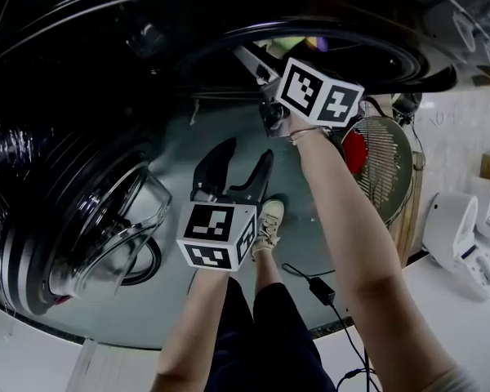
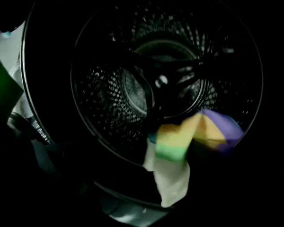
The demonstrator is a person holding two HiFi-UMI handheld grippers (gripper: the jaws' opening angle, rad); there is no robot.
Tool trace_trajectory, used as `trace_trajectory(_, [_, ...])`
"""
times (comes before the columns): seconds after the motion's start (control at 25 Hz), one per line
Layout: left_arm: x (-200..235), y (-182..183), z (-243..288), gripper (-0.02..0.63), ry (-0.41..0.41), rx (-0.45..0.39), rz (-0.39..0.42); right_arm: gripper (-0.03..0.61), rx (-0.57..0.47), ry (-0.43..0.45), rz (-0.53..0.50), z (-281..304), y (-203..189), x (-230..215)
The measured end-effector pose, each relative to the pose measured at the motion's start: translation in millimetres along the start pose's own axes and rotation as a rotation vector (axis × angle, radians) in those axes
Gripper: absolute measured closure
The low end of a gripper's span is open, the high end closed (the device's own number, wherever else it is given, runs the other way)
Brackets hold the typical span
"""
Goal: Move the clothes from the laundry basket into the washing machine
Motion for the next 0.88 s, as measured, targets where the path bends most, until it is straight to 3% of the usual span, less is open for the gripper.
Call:
trace_trajectory(0.12, [-2, 2, -1, 0.350, -0.001, -0.002, 0.001, -0.023, 0.093, 0.001, -0.014, -8, -17, -1])
trace_trajectory(0.28, [-5, 4, -1, 0.350, -0.012, 0.019, 0.028, -0.020, 0.108, -0.011, -0.019, -31, -25, -6])
trace_trajectory(0.52, [-24, 15, 2, 0.350, -0.045, 0.053, 0.098, 0.096, 0.134, -0.009, -0.057, -90, -26, -4])
trace_trajectory(0.6, [-35, 19, 4, 0.350, -0.074, 0.074, 0.138, 0.193, 0.129, -0.017, -0.051, -119, -28, -5])
trace_trajectory(0.76, [-71, 22, 13, 0.368, -0.135, 0.098, 0.195, 0.515, 0.091, -0.055, -0.049, -189, -31, -17])
trace_trajectory(0.8, [-81, 22, 16, 0.375, -0.162, 0.108, 0.218, 0.549, 0.075, -0.082, -0.039, -208, -33, -22])
trace_trajectory(0.88, [-104, 21, 24, 0.427, -0.224, 0.131, 0.272, 0.549, 0.040, -0.129, -0.005, -246, -43, -30])
Point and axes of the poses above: the fingertips, and each gripper's own axes: z forward along the fingers, x to its left, y out of its top, the point moved 5 cm from there along -z, backward along the fingers, and after that the axes turned 5 degrees about y, right-handed, at the moved point
